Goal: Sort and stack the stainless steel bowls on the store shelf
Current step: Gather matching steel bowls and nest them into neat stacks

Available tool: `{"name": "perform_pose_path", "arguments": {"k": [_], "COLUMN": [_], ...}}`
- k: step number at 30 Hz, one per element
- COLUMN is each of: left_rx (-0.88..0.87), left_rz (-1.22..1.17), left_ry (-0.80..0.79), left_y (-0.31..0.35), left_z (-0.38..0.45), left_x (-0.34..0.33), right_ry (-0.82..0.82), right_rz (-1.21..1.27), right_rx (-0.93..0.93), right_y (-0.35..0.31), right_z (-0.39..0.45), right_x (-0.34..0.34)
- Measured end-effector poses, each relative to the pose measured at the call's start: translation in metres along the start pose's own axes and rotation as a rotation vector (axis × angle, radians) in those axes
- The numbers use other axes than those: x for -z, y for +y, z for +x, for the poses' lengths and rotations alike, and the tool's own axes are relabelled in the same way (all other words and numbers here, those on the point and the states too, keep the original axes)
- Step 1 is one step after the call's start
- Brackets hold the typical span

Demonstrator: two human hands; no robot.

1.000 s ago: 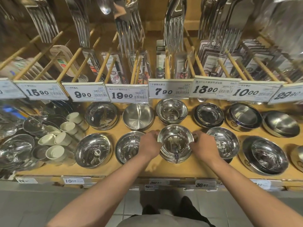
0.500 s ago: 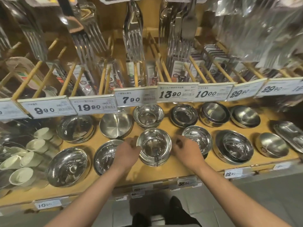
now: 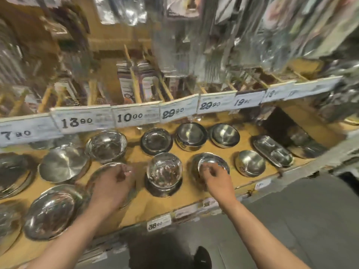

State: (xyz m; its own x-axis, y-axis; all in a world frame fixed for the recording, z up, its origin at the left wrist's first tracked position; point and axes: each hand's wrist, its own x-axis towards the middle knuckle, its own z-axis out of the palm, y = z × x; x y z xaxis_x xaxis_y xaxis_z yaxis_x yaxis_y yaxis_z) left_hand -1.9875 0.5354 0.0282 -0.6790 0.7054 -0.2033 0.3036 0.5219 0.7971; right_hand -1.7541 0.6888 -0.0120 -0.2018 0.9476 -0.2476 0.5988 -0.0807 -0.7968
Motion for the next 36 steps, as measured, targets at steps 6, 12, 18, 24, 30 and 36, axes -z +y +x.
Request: {"name": "perform_pose_path", "arguments": {"k": [6, 12, 18, 24, 30, 36], "left_rx": [0.011, 0.109, 0.141, 0.119, 0.190, 0.245], "left_rz": [0.089, 0.128, 0.181, 0.223, 0.265, 0.356], "left_ry": [-0.099, -0.198, -0.094, -0.032, -0.033, -0.038], "left_y": [0.060, 0.081, 0.084, 0.094, 0.099, 0.102], "left_z": [-0.013, -0.022, -0.015, -0.005, -0.001, 0.013], "left_x": [-0.094, -0.182, -0.220, -0.244, -0.259, -0.266], "right_ry": [0.045, 0.084, -0.029, -0.075, -0.128, -0.079], "right_rz": [-0.025, -0.037, 0.066, 0.197, 0.283, 0.185], "right_rx": [-0.107, -0.248, -0.298, -0.376, -0.395, -0.307], "right_y": [0.065, 0.120, 0.141, 0.148, 0.150, 0.146], "right_z": [0.031, 0.084, 0.128, 0.156, 0.162, 0.141], "right_x": [0.102, 0.168, 0.171, 0.165, 0.167, 0.171]}}
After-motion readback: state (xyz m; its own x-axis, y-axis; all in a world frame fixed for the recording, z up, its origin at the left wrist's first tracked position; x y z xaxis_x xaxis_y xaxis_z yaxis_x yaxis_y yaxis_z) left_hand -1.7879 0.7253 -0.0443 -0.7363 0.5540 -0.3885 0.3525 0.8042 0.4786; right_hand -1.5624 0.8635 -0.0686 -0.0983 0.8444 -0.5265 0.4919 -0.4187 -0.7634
